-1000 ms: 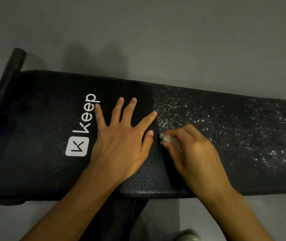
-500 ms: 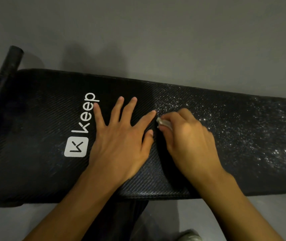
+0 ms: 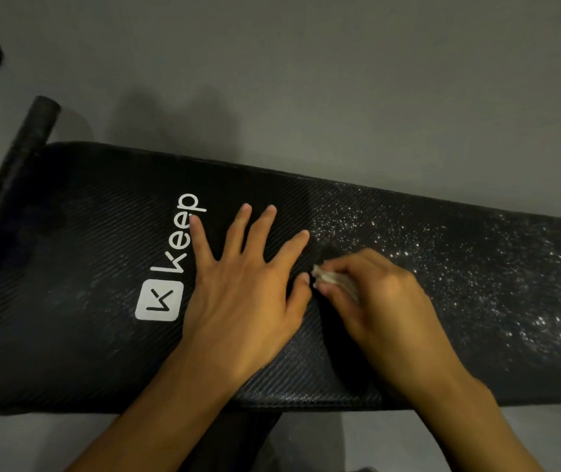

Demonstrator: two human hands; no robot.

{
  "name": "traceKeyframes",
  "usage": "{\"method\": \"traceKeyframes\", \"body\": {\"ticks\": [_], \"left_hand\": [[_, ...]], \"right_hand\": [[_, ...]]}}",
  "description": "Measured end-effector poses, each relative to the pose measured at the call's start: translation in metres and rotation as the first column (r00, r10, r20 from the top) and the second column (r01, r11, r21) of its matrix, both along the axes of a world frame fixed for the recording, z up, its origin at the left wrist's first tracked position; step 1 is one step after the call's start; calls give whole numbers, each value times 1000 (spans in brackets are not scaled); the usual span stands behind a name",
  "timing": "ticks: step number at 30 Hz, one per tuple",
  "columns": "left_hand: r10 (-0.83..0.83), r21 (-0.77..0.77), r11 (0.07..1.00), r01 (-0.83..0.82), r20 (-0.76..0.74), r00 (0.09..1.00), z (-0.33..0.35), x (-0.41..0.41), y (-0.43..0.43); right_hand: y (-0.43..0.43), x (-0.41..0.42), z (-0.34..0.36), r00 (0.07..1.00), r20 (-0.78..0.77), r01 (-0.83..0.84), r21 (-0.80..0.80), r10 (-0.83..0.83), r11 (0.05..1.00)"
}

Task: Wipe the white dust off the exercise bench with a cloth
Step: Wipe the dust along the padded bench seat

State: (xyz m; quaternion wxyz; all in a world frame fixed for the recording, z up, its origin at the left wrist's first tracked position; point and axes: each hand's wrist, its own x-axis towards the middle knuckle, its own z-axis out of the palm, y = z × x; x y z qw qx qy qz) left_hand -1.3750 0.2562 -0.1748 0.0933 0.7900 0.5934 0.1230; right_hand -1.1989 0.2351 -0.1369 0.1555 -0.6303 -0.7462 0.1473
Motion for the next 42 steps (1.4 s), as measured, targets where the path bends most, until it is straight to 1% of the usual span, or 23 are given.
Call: {"method": "traceKeyframes", "body": {"ticks": [4,6,9,10,12,14,16,17,19,20,22,24,25,27,30,32,35,36,37,40,42], "left_hand": [[1,5,1000,-1,2,1000,0,0,-1],[4,5,1000,-4,2,1000,0,0,-1],[7,5,1000,-7,14,1000,0,-1,-1],[9,7,1000,-9,16,1000,0,-1,-1],[21,9,1000,-21,16,1000,0,0,-2],[33,9,999,-33,7,999,1,1,-1],[41,7,999,-41,-1,999,1,0,-2],[45,4,999,-45,-2,999,2,-1,-2],[48,-2,999,-48,-2,999,2,-1,-2],[49,-2,999,-49,-2,999,2,-1,-1],[52,0,999,-52,-5,999,1,0,-1],[54,9,998,-54,-9,998,1,1,-1],[52,12,999,-51,-11,999,1,1,-1],[49,13,999,-48,-13,999,0,1,0],[49,5,999,-49,-23,999,0,1,0],[51,7,999,-51,-24,998,0,1,1],[49,17,999,-49,-20,999,0,2,1],[50,18,999,-50,-20,999,0,2,1],[51,18,999,-50,-21,998,0,1,0],[42,23,999,-42,-20,999,0,0,0],[45,26,999,-44,-18,999,-1,1,0]], "right_hand": [[27,-4,-6,988,85,121,96,-130,988],[34,-9,-7,988,117,85,94,-96,992],[19,-3,-5,999,35,-13,27,12,1000],[15,0,-3,1000,23,-12,19,12,1000],[18,1,-3,999,33,39,45,-41,998],[34,-5,-6,990,81,109,101,-117,989],[44,-13,-6,984,135,102,119,-118,988],[44,-14,-6,989,127,61,106,-74,992],[34,-10,-5,999,47,-18,65,15,998],[29,-6,-4,1000,15,-25,52,24,998],[30,0,-3,999,15,44,69,-46,997],[47,-2,-5,987,79,127,114,-136,985],[55,-6,-5,982,114,135,127,-150,983],[63,-14,-4,986,133,87,121,-104,989],[44,-15,-3,996,78,27,78,-33,997],[37,-10,-2,997,55,58,76,-63,995],[62,-12,-5,980,117,146,137,-162,980],[69,-16,-5,976,132,154,142,-173,978],[71,-21,-5,978,132,143,140,-162,980],[55,-26,-5,995,60,69,98,-75,993],[49,-20,-2,994,51,88,78,-92,993]]}}
